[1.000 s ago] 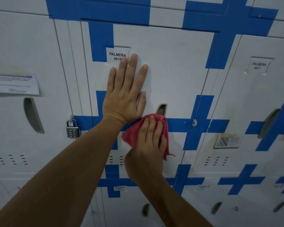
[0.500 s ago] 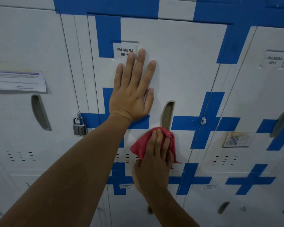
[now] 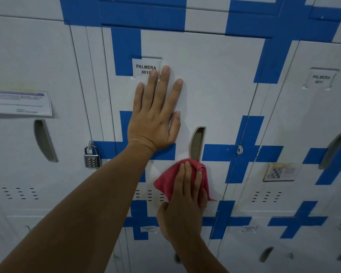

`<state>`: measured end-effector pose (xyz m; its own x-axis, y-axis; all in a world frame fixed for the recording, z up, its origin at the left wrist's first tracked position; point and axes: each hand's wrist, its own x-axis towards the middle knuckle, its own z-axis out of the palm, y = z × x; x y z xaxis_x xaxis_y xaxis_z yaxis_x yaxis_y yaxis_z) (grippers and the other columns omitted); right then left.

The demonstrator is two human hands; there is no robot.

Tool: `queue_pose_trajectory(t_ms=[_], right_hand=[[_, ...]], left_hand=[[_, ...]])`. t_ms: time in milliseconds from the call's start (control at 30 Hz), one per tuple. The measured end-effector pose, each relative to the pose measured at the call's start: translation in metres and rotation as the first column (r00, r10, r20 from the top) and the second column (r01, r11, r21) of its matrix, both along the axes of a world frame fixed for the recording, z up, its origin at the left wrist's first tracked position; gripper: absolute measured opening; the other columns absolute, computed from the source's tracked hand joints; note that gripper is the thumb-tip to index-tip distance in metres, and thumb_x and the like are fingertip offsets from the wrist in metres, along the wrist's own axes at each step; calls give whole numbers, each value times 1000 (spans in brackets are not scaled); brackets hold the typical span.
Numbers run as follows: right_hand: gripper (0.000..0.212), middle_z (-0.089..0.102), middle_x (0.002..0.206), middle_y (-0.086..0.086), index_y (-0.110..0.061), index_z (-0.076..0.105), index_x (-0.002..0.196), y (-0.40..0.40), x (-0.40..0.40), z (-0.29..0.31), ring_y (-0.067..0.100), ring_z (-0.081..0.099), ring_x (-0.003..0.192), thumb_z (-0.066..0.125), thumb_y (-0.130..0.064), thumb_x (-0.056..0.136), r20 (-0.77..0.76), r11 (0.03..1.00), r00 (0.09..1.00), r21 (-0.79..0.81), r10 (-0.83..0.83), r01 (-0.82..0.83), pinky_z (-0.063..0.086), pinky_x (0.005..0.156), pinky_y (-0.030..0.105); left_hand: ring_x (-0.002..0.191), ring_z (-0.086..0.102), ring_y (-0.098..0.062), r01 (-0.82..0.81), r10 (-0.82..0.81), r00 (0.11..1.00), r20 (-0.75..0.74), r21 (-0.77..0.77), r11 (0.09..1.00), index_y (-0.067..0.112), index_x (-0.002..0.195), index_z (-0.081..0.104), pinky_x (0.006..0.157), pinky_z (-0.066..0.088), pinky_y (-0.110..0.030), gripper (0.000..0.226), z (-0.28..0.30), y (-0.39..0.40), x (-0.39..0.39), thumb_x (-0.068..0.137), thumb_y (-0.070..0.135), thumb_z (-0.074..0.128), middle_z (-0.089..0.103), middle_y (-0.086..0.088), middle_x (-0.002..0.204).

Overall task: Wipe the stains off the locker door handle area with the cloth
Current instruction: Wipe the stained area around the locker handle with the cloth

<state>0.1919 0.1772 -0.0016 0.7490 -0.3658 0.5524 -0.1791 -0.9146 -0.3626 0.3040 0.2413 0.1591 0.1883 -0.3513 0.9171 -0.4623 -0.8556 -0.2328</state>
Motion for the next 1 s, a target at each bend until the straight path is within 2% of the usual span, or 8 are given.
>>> queue_pose_trajectory(t_ms=[167, 267, 400, 567, 700, 867, 933, 1000], right_hand=[[113, 30, 157, 6, -20, 16, 154, -6, 0, 6, 39, 22, 145, 81, -30, 63, 37, 999, 998, -2, 41, -41, 20, 111, 57], [106, 33, 156, 6, -17, 19, 154, -15, 1, 31, 37, 23, 145, 79, -30, 68, 97, 992, 989, -77, 108, -101, 20, 112, 54], [82, 3, 164, 1, -18, 2, 156, -39, 6, 90, 28, -8, 150, 46, -41, 91, 177, 986, 981, -156, 81, -53, 8, 118, 54], [82, -20, 161, -5, -23, -16, 153, -65, 5, 115, 25, -22, 147, 38, -37, 93, 162, 997, 987, -73, -19, 31, 2, 117, 58], [83, -17, 162, 8, -11, -13, 153, -54, 14, 102, 32, -20, 147, 37, -42, 95, 183, 990, 983, -140, 27, -2, 1, 119, 55], [91, -10, 163, 7, -13, -6, 155, -101, 26, 89, 24, -12, 149, 44, -56, 92, 149, 892, 976, -446, 156, -75, -6, 120, 43], [92, -10, 162, 6, -14, -8, 154, -109, 29, 84, 24, -9, 150, 42, -59, 91, 170, 889, 971, -452, 169, -76, -5, 120, 43], [93, -12, 162, 7, -10, -10, 154, -97, 30, 76, 26, -8, 150, 41, -58, 91, 232, 944, 967, -328, 104, -23, -4, 121, 44]], left_hand=[[153, 10, -38, -3, 3, 1000, -8, 3, 1000, 14, 160, 14, 124, 0, -50, 70, 1, 0, -1, 98, 36, 38, 13, -20, 165], [153, 9, -38, -7, 7, 1000, -8, 6, 1000, 14, 160, 13, 124, 0, -50, 70, 1, 0, 0, 98, 37, 37, 12, -19, 165], [153, 10, -38, 12, -12, 1000, 3, -4, 1000, 15, 159, 14, 124, 1, -50, 71, 0, 0, 1, 98, 36, 41, 13, -20, 165], [153, 8, -38, 9, -9, 1000, 7, -5, 1000, 14, 160, 13, 125, 0, -49, 71, -1, 0, 3, 98, 37, 41, 12, -20, 165], [153, 9, -38, 11, -11, 1000, 14, -4, 1000, 14, 160, 13, 124, 1, -50, 71, -2, 0, 4, 98, 38, 39, 13, -20, 165], [153, 10, -39, 11, -11, 1000, 21, -5, 1000, 13, 159, 16, 124, 3, -51, 69, -1, 0, 3, 98, 37, 38, 14, -21, 164], [152, 11, -39, 13, -13, 1000, 23, -12, 1000, 13, 159, 19, 124, 4, -51, 69, -1, 0, 2, 98, 37, 39, 15, -21, 164], [152, 12, -39, 17, -16, 1000, 21, -12, 1000, 13, 159, 19, 124, 4, -51, 70, -1, -1, 2, 97, 36, 41, 16, -20, 164]])
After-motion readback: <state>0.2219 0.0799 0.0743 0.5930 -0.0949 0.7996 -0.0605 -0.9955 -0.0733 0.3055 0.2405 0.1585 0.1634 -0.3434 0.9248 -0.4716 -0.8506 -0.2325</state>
